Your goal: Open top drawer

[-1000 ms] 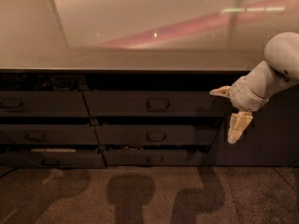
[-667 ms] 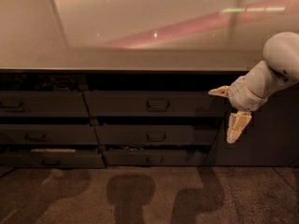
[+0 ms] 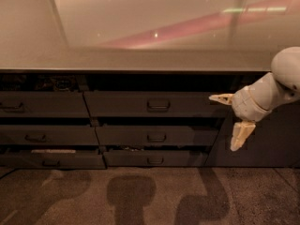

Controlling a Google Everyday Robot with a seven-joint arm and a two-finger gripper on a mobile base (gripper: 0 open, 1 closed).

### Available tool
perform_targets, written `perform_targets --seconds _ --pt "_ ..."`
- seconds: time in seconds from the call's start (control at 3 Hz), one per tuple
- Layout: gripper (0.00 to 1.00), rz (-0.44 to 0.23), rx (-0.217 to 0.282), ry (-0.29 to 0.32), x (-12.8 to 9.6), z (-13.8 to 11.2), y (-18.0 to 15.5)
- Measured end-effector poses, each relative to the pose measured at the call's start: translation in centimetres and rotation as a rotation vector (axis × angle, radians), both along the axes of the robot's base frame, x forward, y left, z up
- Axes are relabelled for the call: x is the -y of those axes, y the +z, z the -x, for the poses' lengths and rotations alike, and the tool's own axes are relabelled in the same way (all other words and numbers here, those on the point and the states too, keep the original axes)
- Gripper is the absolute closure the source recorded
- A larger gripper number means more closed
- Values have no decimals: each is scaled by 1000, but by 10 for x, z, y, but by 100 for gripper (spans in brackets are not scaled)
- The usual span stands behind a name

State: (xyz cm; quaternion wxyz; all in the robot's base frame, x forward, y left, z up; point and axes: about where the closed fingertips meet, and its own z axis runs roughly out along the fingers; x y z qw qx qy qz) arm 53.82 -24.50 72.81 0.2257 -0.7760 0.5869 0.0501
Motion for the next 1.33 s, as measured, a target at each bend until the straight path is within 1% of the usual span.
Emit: perform_targets --seconds 0.33,0.67,1.0,1.33 --pt "0 0 0 0 0 0 0" --pt "0 71 35 -77 -1 -4 0" --pt "0 174 127 -197 -3 -6 6" --pt "0 166 125 -265 -2 -8 2"
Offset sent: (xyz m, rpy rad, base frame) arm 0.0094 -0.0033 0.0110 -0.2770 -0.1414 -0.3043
